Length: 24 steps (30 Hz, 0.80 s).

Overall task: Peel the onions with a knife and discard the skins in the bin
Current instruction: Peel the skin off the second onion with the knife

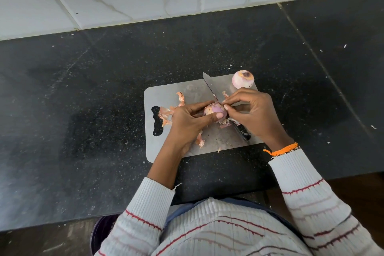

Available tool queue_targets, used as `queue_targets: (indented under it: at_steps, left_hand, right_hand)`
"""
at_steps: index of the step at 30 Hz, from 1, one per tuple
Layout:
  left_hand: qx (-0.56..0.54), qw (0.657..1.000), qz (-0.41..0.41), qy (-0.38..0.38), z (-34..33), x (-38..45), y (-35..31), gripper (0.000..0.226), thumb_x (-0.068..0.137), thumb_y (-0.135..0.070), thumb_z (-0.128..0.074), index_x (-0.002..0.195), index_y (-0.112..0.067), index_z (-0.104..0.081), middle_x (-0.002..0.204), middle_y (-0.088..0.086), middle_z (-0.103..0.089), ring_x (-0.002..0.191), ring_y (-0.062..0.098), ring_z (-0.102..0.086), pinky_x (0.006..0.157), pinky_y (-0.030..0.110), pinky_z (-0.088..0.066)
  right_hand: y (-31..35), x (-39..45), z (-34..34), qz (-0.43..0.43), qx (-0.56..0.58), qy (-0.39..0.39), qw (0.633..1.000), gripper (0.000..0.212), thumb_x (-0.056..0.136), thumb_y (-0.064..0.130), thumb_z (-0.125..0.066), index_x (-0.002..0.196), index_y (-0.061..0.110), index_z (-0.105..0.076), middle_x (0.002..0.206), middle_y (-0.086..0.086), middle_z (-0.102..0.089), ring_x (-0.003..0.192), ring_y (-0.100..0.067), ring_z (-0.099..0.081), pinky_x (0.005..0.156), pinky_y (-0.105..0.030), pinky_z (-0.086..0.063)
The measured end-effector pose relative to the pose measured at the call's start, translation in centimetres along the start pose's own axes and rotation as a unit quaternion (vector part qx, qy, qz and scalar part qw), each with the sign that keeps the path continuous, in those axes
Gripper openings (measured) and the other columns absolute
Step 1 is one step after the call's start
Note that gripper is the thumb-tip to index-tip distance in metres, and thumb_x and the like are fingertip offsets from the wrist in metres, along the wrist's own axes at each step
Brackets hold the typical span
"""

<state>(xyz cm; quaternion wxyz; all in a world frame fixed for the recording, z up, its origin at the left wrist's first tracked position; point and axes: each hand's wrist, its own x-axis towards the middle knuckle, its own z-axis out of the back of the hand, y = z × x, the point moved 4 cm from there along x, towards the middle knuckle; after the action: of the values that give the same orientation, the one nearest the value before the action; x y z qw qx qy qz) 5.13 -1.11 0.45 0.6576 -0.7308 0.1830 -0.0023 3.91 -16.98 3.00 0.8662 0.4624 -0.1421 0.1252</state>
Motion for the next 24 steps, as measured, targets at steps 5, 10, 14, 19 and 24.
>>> queue_targets:
  at_steps: [5, 10, 14, 19, 24]
  left_hand:
    - [-0.039, 0.999, 0.017, -0.007, -0.3, 0.2, 0.0, 0.035, 0.076, -0.004, -0.069, 0.111, 0.001, -0.064, 0.097, 0.008, -0.070, 0.083, 0.011, -0.067, 0.076, 0.019, -0.055]
    - [-0.042, 0.998, 0.035, 0.012, -0.5, 0.2, 0.3, 0.027, 0.088, -0.008, -0.056, 0.111, 0.004, -0.062, 0.076, -0.004, -0.072, 0.065, 0.000, -0.064, 0.060, 0.011, -0.049]
    - [-0.027, 0.999, 0.035, 0.030, -0.8, 0.1, 0.5, 0.029, 0.091, -0.016, -0.051, 0.110, 0.002, -0.063, 0.072, -0.007, -0.071, 0.065, -0.001, -0.061, 0.059, 0.012, -0.047]
    - [-0.021, 0.999, 0.038, 0.022, -0.6, -0.1, 0.3, 0.029, 0.092, -0.017, -0.050, 0.111, 0.000, -0.063, 0.087, 0.005, -0.068, 0.070, 0.002, -0.061, 0.060, 0.012, -0.047]
    - [-0.011, 1.000, 0.013, 0.013, -0.6, 0.0, -0.1, 0.036, 0.085, -0.004, -0.059, 0.120, 0.003, -0.057, 0.104, 0.010, -0.066, 0.086, 0.007, -0.065, 0.074, 0.016, -0.053]
  right_hand:
    - [-0.5, -0.3, 0.2, -0.075, 0.116, -0.067, 0.988, 0.018, 0.081, -0.005, -0.058, 0.088, 0.008, -0.068, 0.084, -0.001, -0.069, 0.083, -0.015, -0.068, 0.075, -0.028, -0.057]
    - [0.1, -0.6, 0.2, -0.062, 0.098, -0.077, 0.990, 0.020, 0.072, -0.004, -0.041, 0.063, 0.004, -0.057, 0.059, 0.005, -0.055, 0.059, -0.005, -0.053, 0.058, -0.014, -0.043]
    - [0.6, -0.3, -0.1, -0.042, 0.098, -0.050, 0.993, 0.013, 0.080, 0.018, -0.053, 0.080, 0.008, -0.062, 0.077, -0.004, -0.063, 0.076, -0.012, -0.061, 0.068, -0.021, -0.051]
    - [0.3, -0.3, -0.3, -0.045, 0.095, -0.038, 0.994, 0.013, 0.079, 0.014, -0.067, 0.092, 0.011, -0.068, 0.090, -0.004, -0.066, 0.087, -0.014, -0.065, 0.075, -0.029, -0.057]
    - [0.0, -0.2, 0.1, -0.052, 0.068, -0.040, 0.995, 0.014, 0.078, 0.020, -0.068, 0.091, 0.016, -0.069, 0.089, 0.002, -0.067, 0.087, -0.013, -0.066, 0.076, -0.034, -0.058]
